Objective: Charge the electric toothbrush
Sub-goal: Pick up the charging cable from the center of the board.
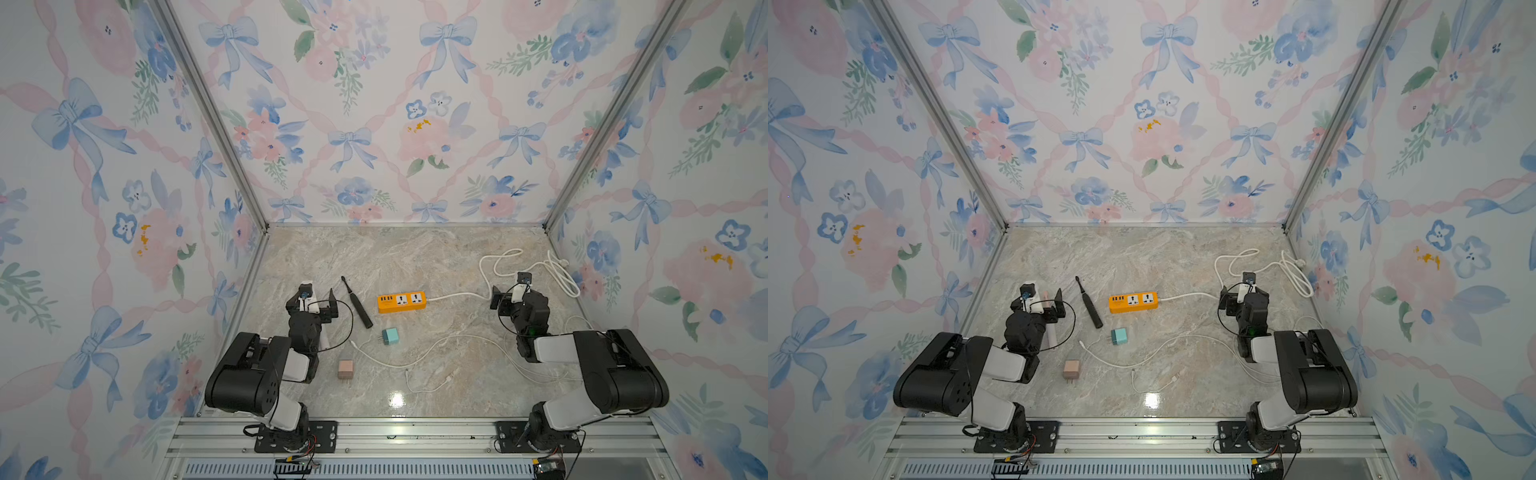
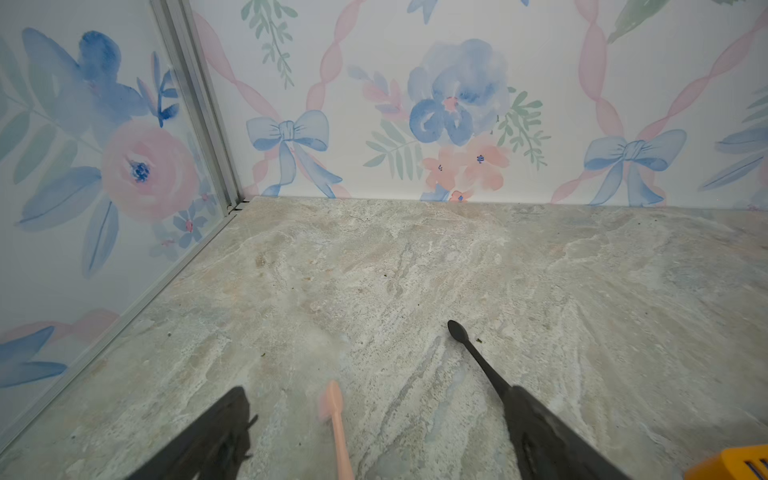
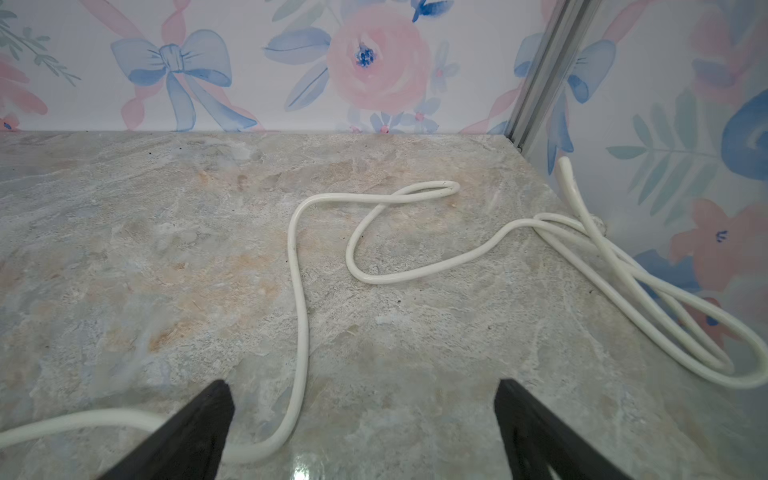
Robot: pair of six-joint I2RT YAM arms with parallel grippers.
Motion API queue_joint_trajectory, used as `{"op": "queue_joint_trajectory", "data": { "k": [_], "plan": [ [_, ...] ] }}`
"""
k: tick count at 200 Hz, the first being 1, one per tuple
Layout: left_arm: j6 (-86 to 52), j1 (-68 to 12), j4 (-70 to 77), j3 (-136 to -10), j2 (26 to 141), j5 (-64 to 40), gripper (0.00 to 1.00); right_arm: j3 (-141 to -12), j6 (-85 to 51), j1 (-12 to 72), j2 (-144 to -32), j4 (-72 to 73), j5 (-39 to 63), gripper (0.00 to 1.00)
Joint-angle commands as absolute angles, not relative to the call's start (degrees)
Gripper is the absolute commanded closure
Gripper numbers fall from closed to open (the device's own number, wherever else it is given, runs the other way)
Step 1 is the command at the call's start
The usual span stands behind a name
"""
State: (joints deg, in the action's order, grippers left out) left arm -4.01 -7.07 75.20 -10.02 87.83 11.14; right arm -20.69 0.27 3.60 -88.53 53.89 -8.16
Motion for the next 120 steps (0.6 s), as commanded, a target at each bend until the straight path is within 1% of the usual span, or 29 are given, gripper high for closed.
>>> {"op": "queue_joint_trajectory", "data": {
  "k": [1,80,92,106,113,120],
  "plan": [
    [-2.82,-6.51,76.4,-11.04,88.59,11.68,0.02,-21.42,0.27,3.94,-89.38,54.84,-8.44,0.01],
    [-2.82,-6.5,76.41,-11.05,88.59,11.6,0.02,-21.01,0.15,3.51,-88.57,55.34,-7.03,0.01],
    [-2.81,-6.5,76.45,-11.06,88.58,11.61,0.02,-21.05,2.12,5.37,-84.0,51.64,-8.83,0.01],
    [-2.83,-6.5,76.43,-10.94,88.36,11.54,0.02,-22.77,4.54,9.01,-76.08,41.67,-12.96,0.01],
    [-2.87,-6.5,76.38,-10.92,88.25,11.53,0.02,-24.58,3.73,11.37,-72.25,35.99,-16.32,0.01],
    [-2.78,-6.5,76.43,-10.85,88.16,11.3,0.02,-25.95,1.2,12.96,-68.49,30.77,-17.09,0.01]
  ]
}}
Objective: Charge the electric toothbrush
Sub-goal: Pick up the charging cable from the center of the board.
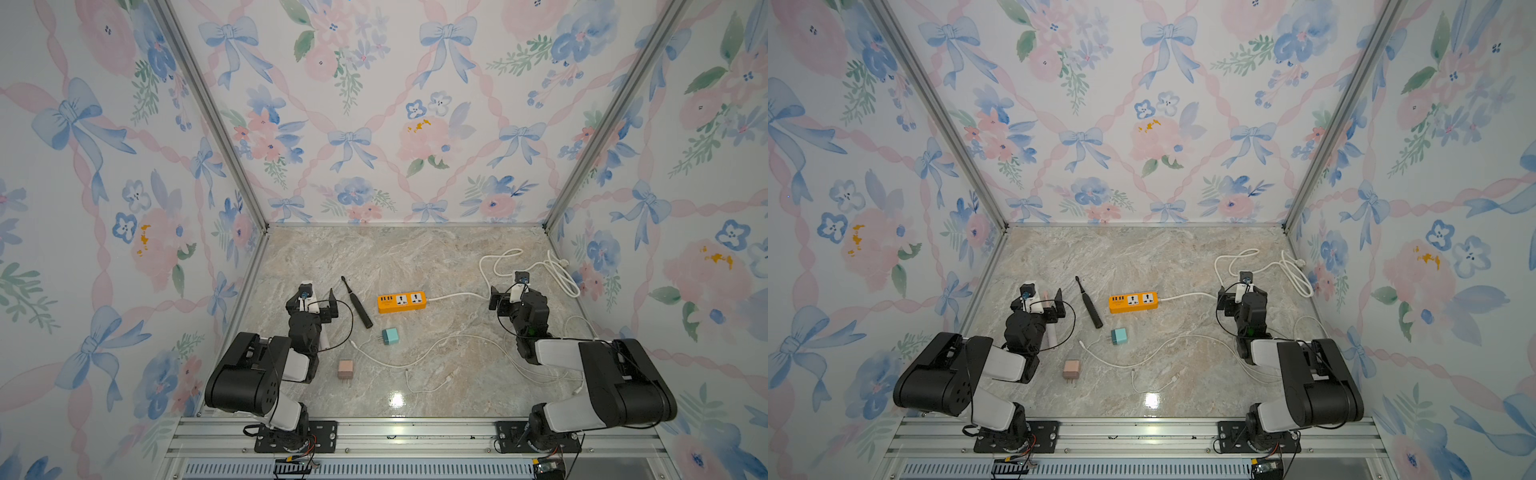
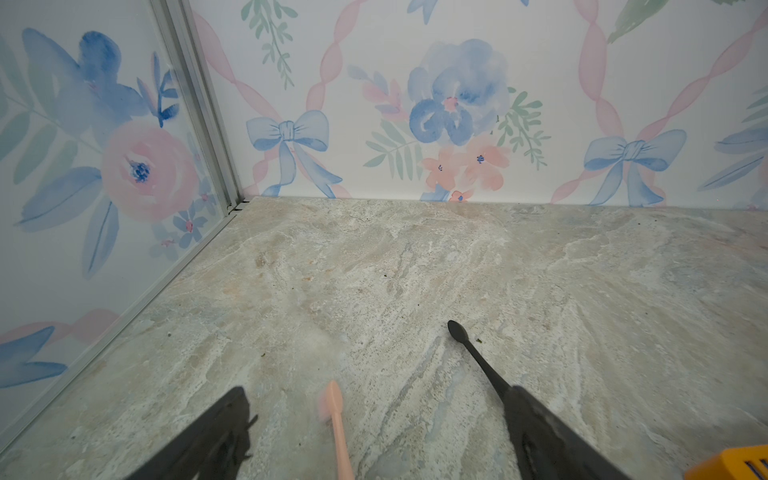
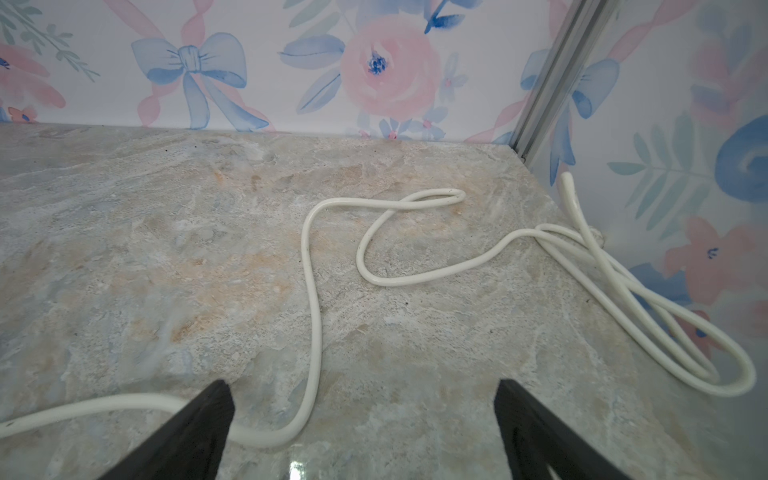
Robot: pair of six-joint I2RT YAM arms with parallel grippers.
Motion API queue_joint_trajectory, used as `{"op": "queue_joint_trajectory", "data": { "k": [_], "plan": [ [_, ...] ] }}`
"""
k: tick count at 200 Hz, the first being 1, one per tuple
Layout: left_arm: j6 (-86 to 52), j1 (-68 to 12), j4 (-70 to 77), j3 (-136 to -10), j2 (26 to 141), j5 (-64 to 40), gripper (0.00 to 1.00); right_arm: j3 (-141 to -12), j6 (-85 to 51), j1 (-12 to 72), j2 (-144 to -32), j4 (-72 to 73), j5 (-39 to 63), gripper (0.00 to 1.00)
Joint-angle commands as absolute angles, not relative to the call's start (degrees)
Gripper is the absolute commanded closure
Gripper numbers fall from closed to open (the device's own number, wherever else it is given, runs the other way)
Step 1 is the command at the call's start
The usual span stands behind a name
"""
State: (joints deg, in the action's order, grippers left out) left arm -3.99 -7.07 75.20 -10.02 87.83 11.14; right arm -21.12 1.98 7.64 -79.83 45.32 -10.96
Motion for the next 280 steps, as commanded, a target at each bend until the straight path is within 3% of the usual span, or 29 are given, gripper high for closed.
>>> {"op": "queue_joint_trajectory", "data": {
  "k": [1,23,44,78,108,144,182,217,243,280],
  "plan": [
    [-2.75,-6.5,76.4,-10.83,88.11,11.27,0.02,-26.16,0.6,13.11,-67.99,30.02,-17.07,0.01],
    [-2.05,-6.93,76.13,-9.25,82.95,11.34,0.02,-30.13,-13.82,17.05,-59.22,15.34,-13.48,0.0],
    [-1.29,-10.77,71.71,-6.96,71.69,20.1,0.02,-34.64,-17.04,23.91,-57.76,5.1,-5.39,0.04],
    [-21.78,-15.86,37.92,-17.55,52.82,26.98,0.02,-41.0,-13.29,41.26,-64.9,-0.98,5.22,0.08],
    [-39.57,-17.2,9.05,-31.09,48.95,15.35,0.02,-46.14,-12.85,52.69,-76.08,0.55,11.59,0.11],
    [-42.09,-16.55,-8.71,-38.0,48.18,7.42,0.02,-53.92,-24.15,58.96,-93.98,11.07,12.89,0.25],
    [-40.53,-11.73,-13.76,-38.42,46.93,4.37,0.02,-62.55,-26.13,62.3,-108.4,12.71,6.71,0.43],
    [-39.14,-9.32,-14.32,-38.01,47.42,3.24,0.02,-61.81,-24.5,63.49,-114.14,21.71,0.74,0.46],
    [-38.28,-9.23,-14.32,-38.06,47.84,4.24,0.02,-60.88,-23.56,64.04,-116.91,26.51,-2.21,0.57],
    [-37.86,-9.11,-14.41,-37.8,47.66,5.26,0.02,-60.88,-23.52,65.27,-119.01,28.56,-4.06,0.59]
  ]
}}
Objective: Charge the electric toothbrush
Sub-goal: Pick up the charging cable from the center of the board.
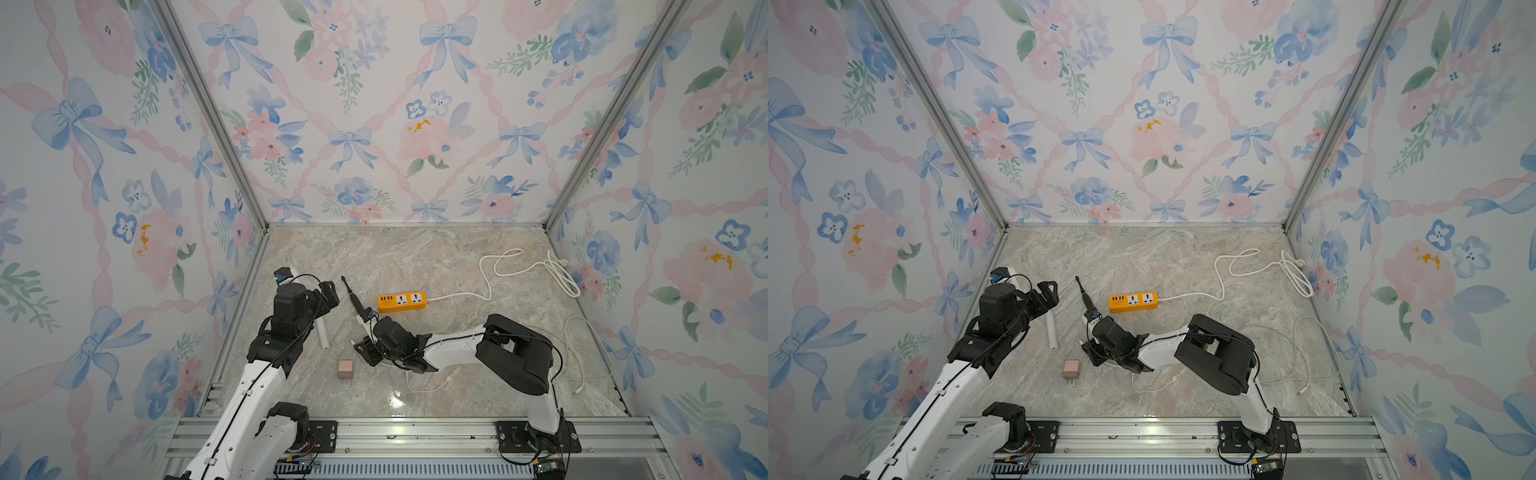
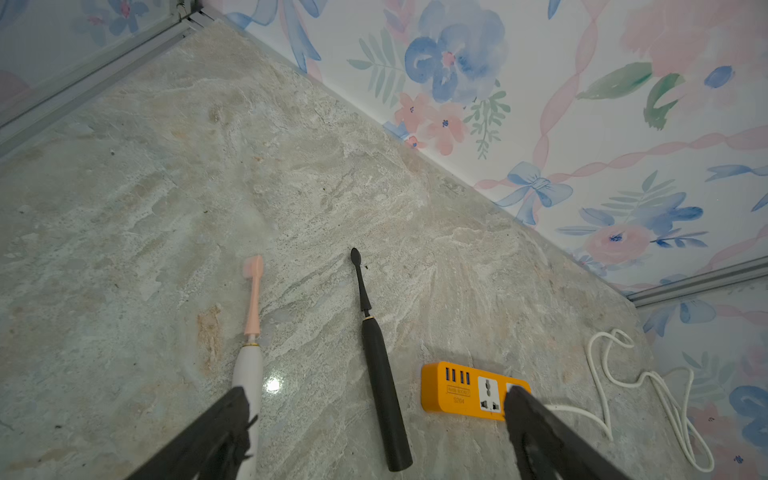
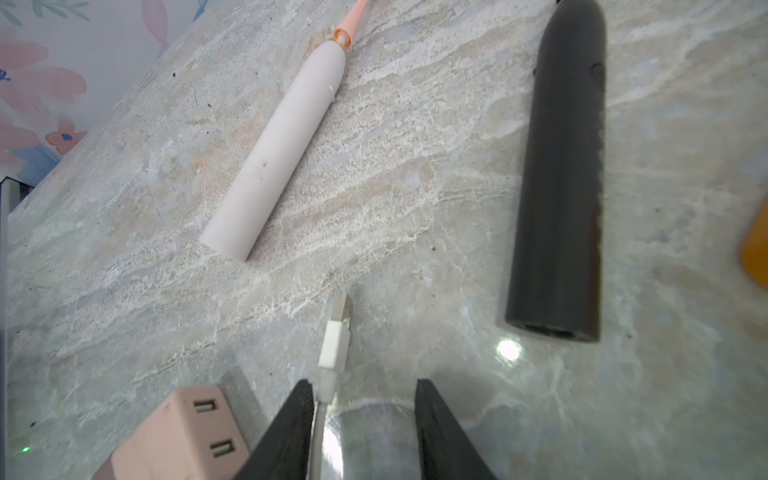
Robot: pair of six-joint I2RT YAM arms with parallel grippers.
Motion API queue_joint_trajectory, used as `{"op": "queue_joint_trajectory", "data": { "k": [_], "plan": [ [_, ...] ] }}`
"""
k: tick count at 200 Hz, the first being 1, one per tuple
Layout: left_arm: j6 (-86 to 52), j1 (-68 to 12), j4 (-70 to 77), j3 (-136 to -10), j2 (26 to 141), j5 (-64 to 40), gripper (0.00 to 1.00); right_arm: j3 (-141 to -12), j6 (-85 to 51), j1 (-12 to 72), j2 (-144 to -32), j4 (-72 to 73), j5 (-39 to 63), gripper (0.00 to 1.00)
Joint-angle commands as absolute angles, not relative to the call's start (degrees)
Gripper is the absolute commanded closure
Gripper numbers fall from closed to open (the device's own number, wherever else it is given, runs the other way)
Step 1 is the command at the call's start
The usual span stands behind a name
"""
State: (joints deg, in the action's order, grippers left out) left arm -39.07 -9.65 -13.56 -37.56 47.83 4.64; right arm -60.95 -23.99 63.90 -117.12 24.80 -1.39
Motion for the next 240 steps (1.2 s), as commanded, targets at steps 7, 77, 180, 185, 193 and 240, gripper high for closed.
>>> {"op": "queue_joint_trajectory", "data": {
  "k": [7,77,180,185,193,240],
  "plan": [
    [-37.92,-9.14,-14.44,-37.79,47.66,5.27,0.02,-61.29,-23.23,65.46,-119.46,28.38,-4.04,0.59],
    [-37.86,-9.05,-14.66,-37.27,48.16,4.75,0.02,-63.41,-23.47,66.05,-122.66,27.2,-6.31,0.82],
    [-43.82,-32.32,-33.91,-42.99,50.55,15.05,0.13,-51.88,-30.5,43.01,-91.0,11.69,20.49,0.98],
    [-45.57,-34.9,-35.28,-42.47,51.0,15.48,0.13,-51.83,-30.54,41.36,-89.63,9.85,21.36,0.98],
    [-48.58,-39.08,-36.89,-41.14,51.43,15.53,0.12,-51.98,-30.29,38.95,-87.57,6.87,22.62,0.98],
    [-62.9,-51.7,-40.98,-30.58,49.8,13.02,0.11,-51.69,-28.33,33.5,-79.8,-1.23,22.85,0.98]
  ]
}}
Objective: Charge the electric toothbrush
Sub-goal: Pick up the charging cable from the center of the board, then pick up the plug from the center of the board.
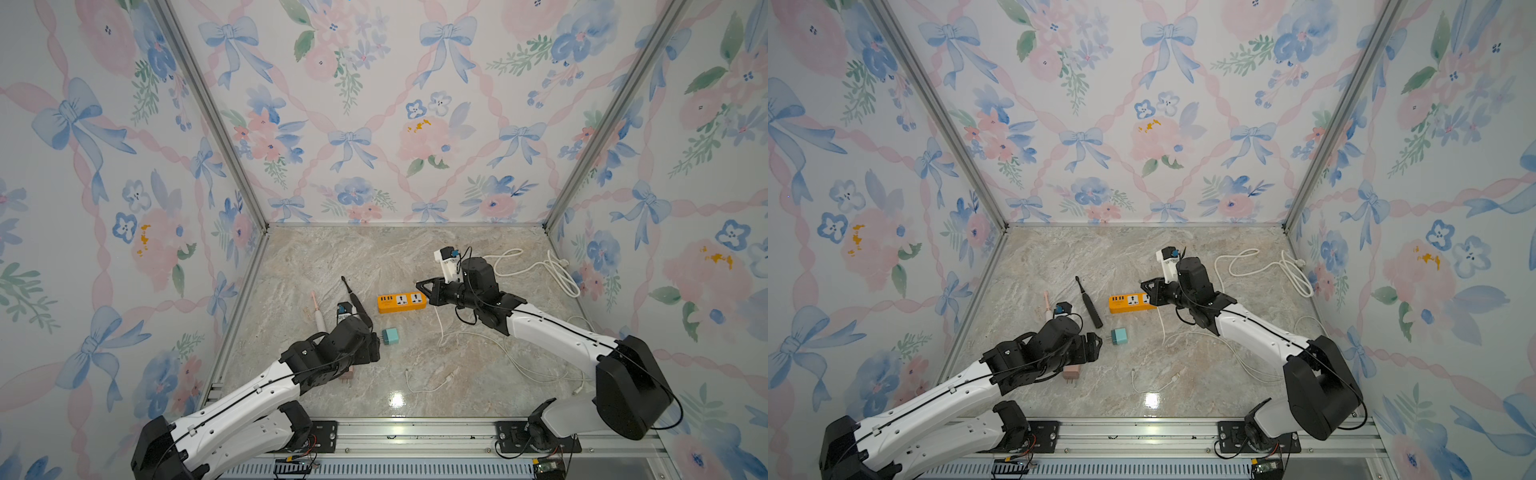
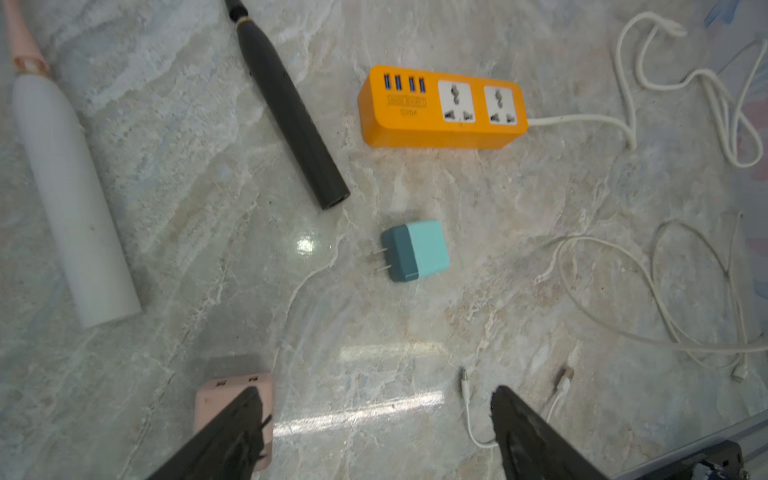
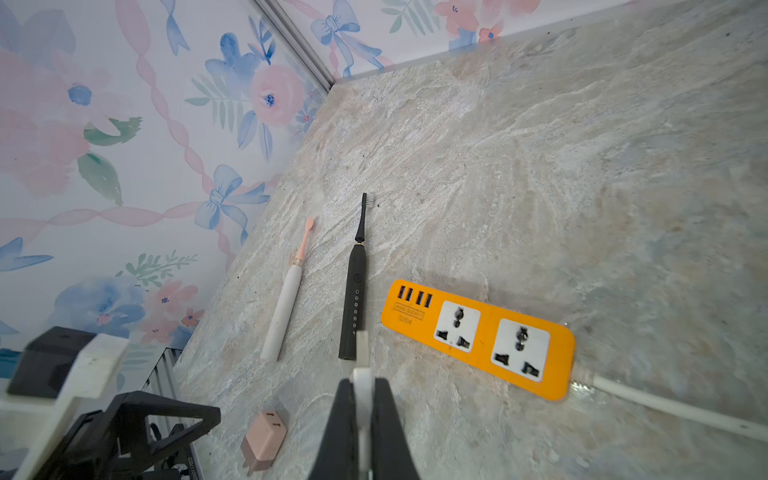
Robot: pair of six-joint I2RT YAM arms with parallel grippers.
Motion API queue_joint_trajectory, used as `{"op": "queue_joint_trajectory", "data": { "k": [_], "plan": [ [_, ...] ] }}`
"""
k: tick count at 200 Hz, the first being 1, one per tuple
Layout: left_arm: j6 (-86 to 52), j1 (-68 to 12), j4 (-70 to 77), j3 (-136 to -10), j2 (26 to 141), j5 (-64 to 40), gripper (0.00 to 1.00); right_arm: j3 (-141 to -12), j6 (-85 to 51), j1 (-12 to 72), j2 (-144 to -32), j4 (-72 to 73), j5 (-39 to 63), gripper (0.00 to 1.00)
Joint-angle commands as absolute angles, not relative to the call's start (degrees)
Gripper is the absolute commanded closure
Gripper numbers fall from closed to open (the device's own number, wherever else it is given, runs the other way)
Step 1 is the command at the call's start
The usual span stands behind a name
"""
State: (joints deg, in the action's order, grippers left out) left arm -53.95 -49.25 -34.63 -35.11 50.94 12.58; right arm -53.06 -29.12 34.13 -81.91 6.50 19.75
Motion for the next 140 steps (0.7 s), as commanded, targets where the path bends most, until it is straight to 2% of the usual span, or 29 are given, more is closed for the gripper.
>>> {"op": "queue_joint_trajectory", "data": {
  "k": [1,71,100,140],
  "plan": [
    [-63.05,-51.73,-40.97,-30.41,49.78,13.06,0.11,-51.69,-28.31,33.45,-79.8,-1.27,22.9,0.98],
    [-63.96,-48.85,-40.3,-30.13,57.02,22.13,0.13,-51.03,-30.35,33.44,-78.19,-0.45,24.26,0.98],
    [-62.63,-47.64,-39.69,-30.93,61.3,24.0,0.22,-50.68,-30.57,33.46,-77.2,-0.61,24.08,0.98],
    [-59.01,-47.61,-36.61,-30.51,65.4,20.37,0.37,-50.15,-31.4,33.46,-77.12,0.22,23.91,0.98]
  ]
}}
